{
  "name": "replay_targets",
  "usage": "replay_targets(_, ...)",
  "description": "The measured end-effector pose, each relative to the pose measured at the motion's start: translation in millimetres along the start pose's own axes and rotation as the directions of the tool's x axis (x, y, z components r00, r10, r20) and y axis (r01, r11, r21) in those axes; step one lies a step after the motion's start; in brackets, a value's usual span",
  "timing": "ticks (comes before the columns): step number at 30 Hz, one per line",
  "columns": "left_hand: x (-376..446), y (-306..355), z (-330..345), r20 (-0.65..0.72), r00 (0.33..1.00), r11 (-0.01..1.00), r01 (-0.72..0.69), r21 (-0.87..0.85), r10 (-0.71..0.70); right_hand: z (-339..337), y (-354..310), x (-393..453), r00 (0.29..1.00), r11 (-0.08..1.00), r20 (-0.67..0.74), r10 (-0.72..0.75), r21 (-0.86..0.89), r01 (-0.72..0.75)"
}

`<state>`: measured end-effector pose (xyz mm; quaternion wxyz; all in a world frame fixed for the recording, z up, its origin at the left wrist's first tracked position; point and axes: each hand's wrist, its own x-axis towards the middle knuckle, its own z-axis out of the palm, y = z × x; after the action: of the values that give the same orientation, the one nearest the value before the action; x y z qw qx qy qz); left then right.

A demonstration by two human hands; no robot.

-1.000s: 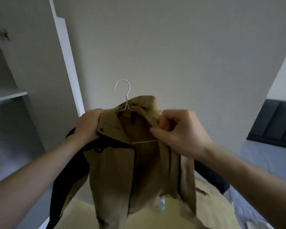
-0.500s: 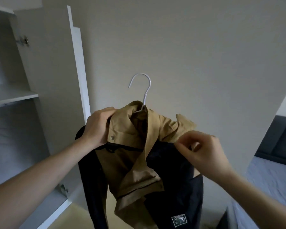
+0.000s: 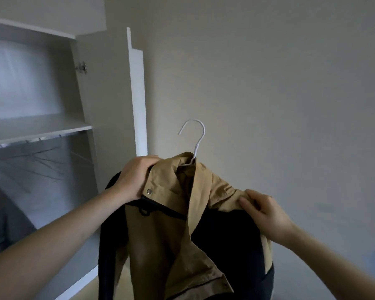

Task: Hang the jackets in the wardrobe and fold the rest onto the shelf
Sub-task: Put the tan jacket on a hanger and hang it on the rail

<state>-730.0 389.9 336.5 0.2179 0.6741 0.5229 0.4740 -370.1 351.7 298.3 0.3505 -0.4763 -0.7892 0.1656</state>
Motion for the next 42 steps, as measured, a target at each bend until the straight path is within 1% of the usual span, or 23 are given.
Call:
replay_targets(1,-2.2,-4.1,-1.9,0.005,1.0,0.997,-0.022,0.08,0.022,5.8,-0.6,3.2,1.0,0.997,0.014,0.006,0.071,-0.007)
replay_targets(3,-10.1,-4.9,-4.4,0.027,1.0,0.983,-0.014,0.183,0.009,16.6,-4.9,9.5,0.998,0.98,0.055,-0.012,0.201,0.001)
replay_targets(4,-15.8,-2.6,-5.7,0.035,0.999,0.986,0.028,0.166,-0.034,20.9,-6.9,12.1,0.997,0.967,0.073,-0.03,0.256,0.01)
replay_targets(6,-27.7,0.0,-5.6,0.019,0.997,0.988,0.065,0.142,-0.068,30.3,-10.3,17.0,0.993,0.951,0.097,-0.066,0.309,0.033)
replay_targets(9,-48.9,5.3,1.2,0.005,0.999,0.98,0.036,0.196,-0.037,47.9,-12.9,22.5,0.991,0.932,0.101,-0.093,0.359,0.051)
replay_targets(10,-54.1,6.7,2.5,0.005,1.0,0.967,0.004,0.253,-0.005,54.6,-13.3,23.7,0.99,0.925,0.1,-0.099,0.375,0.055)
replay_targets(11,-58.6,6.2,2.6,0.008,0.999,0.939,-0.041,0.34,0.041,61.9,-13.0,25.0,0.99,0.919,0.094,-0.102,0.39,0.057)
replay_targets(12,-63.0,5.6,1.5,0.008,0.997,0.886,-0.072,0.458,0.077,69.3,-13.0,26.6,0.991,0.913,0.088,-0.103,0.404,0.059)
replay_targets(13,-67.3,3.5,-0.7,0.015,0.997,0.828,-0.076,0.555,0.082,77.1,-12.5,27.9,0.991,0.906,0.082,-0.103,0.42,0.059)
replay_targets(14,-73.9,2.3,-4.1,0.001,0.998,0.791,-0.05,0.61,0.063,84.9,-12.6,29.3,0.992,0.896,0.075,-0.104,0.439,0.061)
replay_targets(15,-82.8,1.9,-7.9,-0.041,0.998,0.788,-0.008,0.616,0.042,92.8,-12.6,30.3,0.992,0.885,0.073,-0.106,0.461,0.061)
replay_targets(17,-103.8,0.7,-14.5,-0.184,0.983,0.825,0.081,0.559,0.028,107.8,-14.1,32.6,0.991,0.865,0.075,-0.111,0.499,0.059)
replay_targets(19,-124.0,-1.5,-21.5,-0.281,0.959,0.905,0.161,0.394,-0.049,122.9,-19.4,35.8,0.99,0.848,0.087,-0.11,0.528,0.048)
replay_targets(21,-137.7,-2.1,-28.6,-0.247,0.945,0.954,0.256,0.157,-0.213,138.3,-28.0,40.5,0.989,0.84,0.099,-0.111,0.541,0.04)
replay_targets(22,-142.2,-3.0,-31.4,-0.211,0.939,0.951,0.295,0.092,-0.271,145.8,-33.3,43.3,0.988,0.841,0.103,-0.116,0.539,0.043)
replay_targets(23,-145.0,-4.3,-34.5,-0.189,0.935,0.944,0.32,0.081,-0.301,153.3,-39.2,46.3,0.986,0.84,0.11,-0.126,0.541,0.047)
replay_targets(25,-147.3,-9.1,-41.0,-0.21,0.927,0.931,0.34,0.13,-0.309,168.8,-51.9,52.7,0.979,0.837,0.136,-0.151,0.545,0.054)
replay_targets(29,-141.9,-32.7,-56.3,-0.302,0.923,0.902,0.327,0.281,-0.24,205.1,-72.1,71.6,0.974,0.848,0.155,-0.167,0.526,0.062)
replay_targets(31,-135.0,-49.0,-67.3,-0.312,0.922,0.884,0.332,0.328,-0.23,222.6,-80.4,83.6,0.975,0.851,0.159,-0.157,0.522,0.052)
replay_targets(34,-122.7,-74.8,-88.2,-0.306,0.912,0.858,0.374,0.352,-0.273,249.1,-92.2,105.2,0.977,0.847,0.172,-0.129,0.531,0.018)
replay_targets(36,-113.0,-93.5,-102.3,-0.274,0.912,0.839,0.393,0.376,-0.304,268.4,-101.5,120.3,0.975,0.852,0.188,-0.12,0.523,0.004)
replay_targets(39,-94.9,-126.4,-123.3,-0.302,0.921,0.803,0.369,0.468,-0.247,300.1,-118.1,142.4,0.969,0.843,0.223,-0.112,0.538,-0.027)
replay_targets(42,-79.0,-161.6,-146.6,-0.348,0.916,0.807,0.355,0.471,-0.2,330.9,-134.1,167.2,0.946,0.829,0.31,-0.091,0.551,-0.1)
